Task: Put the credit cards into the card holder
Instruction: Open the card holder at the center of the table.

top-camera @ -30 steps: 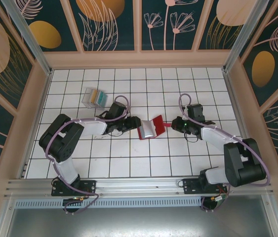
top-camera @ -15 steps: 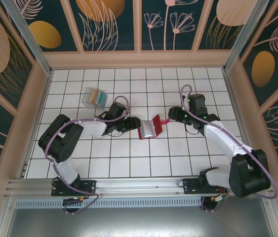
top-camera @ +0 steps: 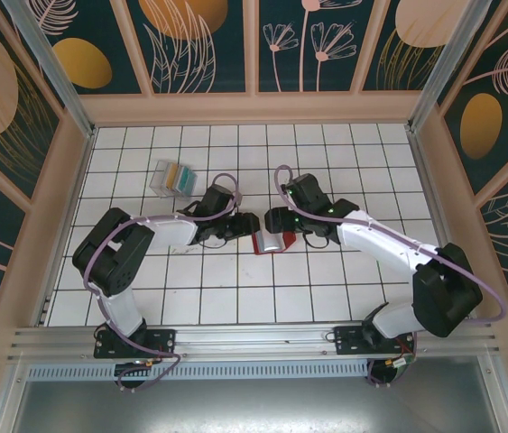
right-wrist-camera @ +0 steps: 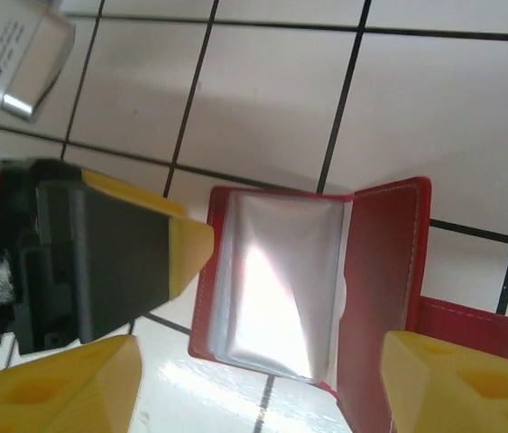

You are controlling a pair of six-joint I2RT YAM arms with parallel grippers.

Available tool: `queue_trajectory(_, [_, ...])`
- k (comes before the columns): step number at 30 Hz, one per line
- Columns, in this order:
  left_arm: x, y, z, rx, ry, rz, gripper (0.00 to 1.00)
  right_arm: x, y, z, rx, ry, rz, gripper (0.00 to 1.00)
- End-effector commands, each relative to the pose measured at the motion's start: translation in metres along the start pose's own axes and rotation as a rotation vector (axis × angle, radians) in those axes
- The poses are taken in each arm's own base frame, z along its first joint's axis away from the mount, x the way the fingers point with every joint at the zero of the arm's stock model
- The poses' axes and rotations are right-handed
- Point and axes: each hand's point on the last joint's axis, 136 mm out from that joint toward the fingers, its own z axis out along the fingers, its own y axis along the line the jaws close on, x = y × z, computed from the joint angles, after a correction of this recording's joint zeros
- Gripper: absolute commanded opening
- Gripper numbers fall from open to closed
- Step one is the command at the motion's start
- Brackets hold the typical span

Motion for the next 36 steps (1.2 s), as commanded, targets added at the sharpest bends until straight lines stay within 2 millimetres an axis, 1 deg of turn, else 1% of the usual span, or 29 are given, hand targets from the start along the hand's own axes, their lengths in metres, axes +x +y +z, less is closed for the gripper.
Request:
queue_trajectory(1, [0.008,0.007,0.004,0.001,0.01,-0.027,0.57,0.013,-0.003,0.004,-0.008,0.055,0.035,0.64])
queue_trajectory(2, [0.009,0.006,0.005,0.006,0.015,-0.027,0.56,0.016,-0.009,0.008,0.021,0.063,0.04,0.64])
queue_trajectory(5, [0.012,0.01,0.004,-0.014,0.03,-0.022,0.57,0.024,-0.044,0.02,0.158,0.089,0.091,0.64])
queue_trajectory(7, [0.013,0.01,0.001,-0.01,0.021,-0.019,0.57,0.028,-0.062,0.025,0.202,0.103,0.133,0.64])
queue_trajectory(10, [0.015,0.008,-0.003,-0.005,0.026,-0.006,0.57,0.031,-0.077,0.028,0.225,0.101,0.183,0.63])
queue_trajectory(11, [0.017,0.009,-0.004,-0.006,0.028,-0.006,0.57,0.031,-0.081,0.029,0.231,0.099,0.198,0.6])
queue_trajectory(12, [0.018,0.008,-0.006,-0.001,0.025,-0.008,0.57,0.032,-0.085,0.03,0.236,0.098,0.21,0.55])
queue_trajectory(14, [0.019,0.005,-0.009,0.025,0.019,-0.01,0.57,0.038,-0.086,0.034,0.227,0.109,0.208,0.49])
queue_trajectory(16, [0.022,0.002,-0.009,0.047,0.025,-0.013,0.58,0.039,-0.095,0.038,0.225,0.114,0.236,0.41])
queue_trajectory(18, [0.023,0.002,-0.009,0.058,0.028,-0.022,0.58,0.043,-0.095,0.043,0.212,0.131,0.235,0.4])
queue_trajectory(19, [0.024,0.002,-0.009,0.066,0.024,-0.029,0.58,0.046,-0.096,0.046,0.214,0.141,0.235,0.38])
queue_trajectory(22, [0.026,0.002,-0.007,0.082,0.026,-0.033,0.58,0.055,-0.104,0.052,0.249,0.169,0.243,0.29])
queue_trajectory(24, [0.025,0.002,-0.005,0.081,0.03,-0.033,0.58,0.06,-0.108,0.055,0.261,0.184,0.254,0.28])
queue_trajectory(27, [0.024,0.001,-0.002,0.096,0.024,-0.046,0.56,0.068,-0.109,0.06,0.254,0.207,0.257,0.27])
queue_trajectory(31, [0.017,-0.008,0.001,0.13,0.02,-0.041,0.51,0.071,-0.104,0.066,0.217,0.228,0.28,0.22])
queue_trajectory(32, [0.015,-0.011,0.002,0.139,0.017,-0.035,0.49,0.069,-0.101,0.068,0.199,0.227,0.282,0.22])
queue_trajectory(34, [0.012,-0.015,0.004,0.147,0.022,-0.027,0.38,0.067,-0.097,0.069,0.178,0.221,0.283,0.22])
queue_trajectory(36, [0.009,-0.021,0.006,0.158,0.033,-0.01,0.24,0.065,-0.093,0.07,0.156,0.215,0.289,0.22])
